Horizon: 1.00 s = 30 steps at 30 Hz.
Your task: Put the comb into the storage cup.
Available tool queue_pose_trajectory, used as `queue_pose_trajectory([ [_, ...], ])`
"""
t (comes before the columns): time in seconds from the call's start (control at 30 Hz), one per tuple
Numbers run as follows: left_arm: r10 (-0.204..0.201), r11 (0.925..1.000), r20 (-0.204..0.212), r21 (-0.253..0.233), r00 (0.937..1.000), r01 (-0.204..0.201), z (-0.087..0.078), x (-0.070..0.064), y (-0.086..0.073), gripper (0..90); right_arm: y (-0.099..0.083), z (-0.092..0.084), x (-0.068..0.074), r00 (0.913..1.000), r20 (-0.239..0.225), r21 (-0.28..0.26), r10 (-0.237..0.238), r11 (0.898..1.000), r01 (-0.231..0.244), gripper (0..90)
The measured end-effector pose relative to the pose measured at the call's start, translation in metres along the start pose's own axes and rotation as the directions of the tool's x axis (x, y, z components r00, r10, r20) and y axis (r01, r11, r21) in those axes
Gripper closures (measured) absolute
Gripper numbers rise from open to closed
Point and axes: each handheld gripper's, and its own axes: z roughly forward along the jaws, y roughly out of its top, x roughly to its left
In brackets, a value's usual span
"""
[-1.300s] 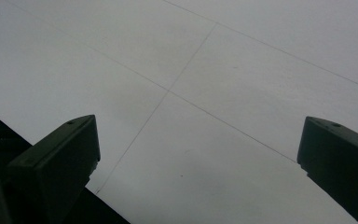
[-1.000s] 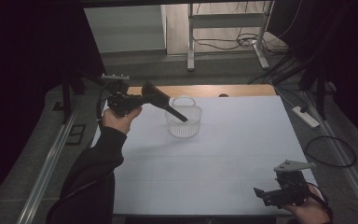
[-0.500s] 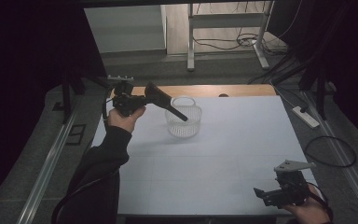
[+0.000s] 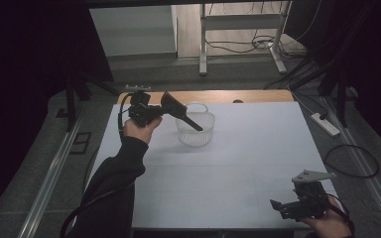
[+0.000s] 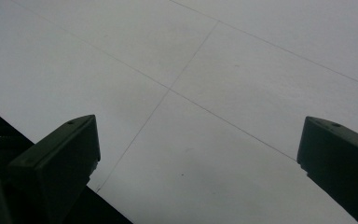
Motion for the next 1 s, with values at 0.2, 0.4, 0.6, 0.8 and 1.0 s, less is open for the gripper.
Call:
queue_pose_trajectory([
  [0.2, 0.003, 1.0000, -0.003, 0.008, 1.0000, -0.003, 0.009, -0.001, -0.002, 83.0, 0.000, 0.000, 0.000, 1.0000, 0.001, -0.001, -0.001, 1.000, 0.001, 0.0],
  [0.4, 0.003, 0.9999, -0.011, 0.014, 0.9999, -0.003, 0.018, 0.000, -0.006, 83.0, 0.000, 0.000, 0.000, 1.0000, 0.000, -0.001, -0.003, 1.000, 0.003, 0.1],
  [0.6, -0.001, 0.9998, -0.016, 0.017, 0.9999, 0.002, 0.026, 0.001, -0.009, 83.0, 0.000, 0.000, 0.000, 1.0000, 0.002, -0.001, -0.004, 1.000, 0.004, 0.4],
  [0.8, -0.015, 0.9997, -0.014, 0.019, 0.9998, 0.016, 0.034, 0.003, -0.012, 82.9, -0.001, 0.000, 0.000, 1.0000, 0.000, -0.001, -0.007, 1.000, 0.007, 0.8],
  [1.0, -0.035, 0.9992, -0.011, 0.021, 0.9993, 0.035, 0.040, 0.007, -0.016, 82.9, -0.001, 0.000, 0.001, 1.0000, -0.001, 0.000, -0.008, 1.000, 0.008, 1.1],
])
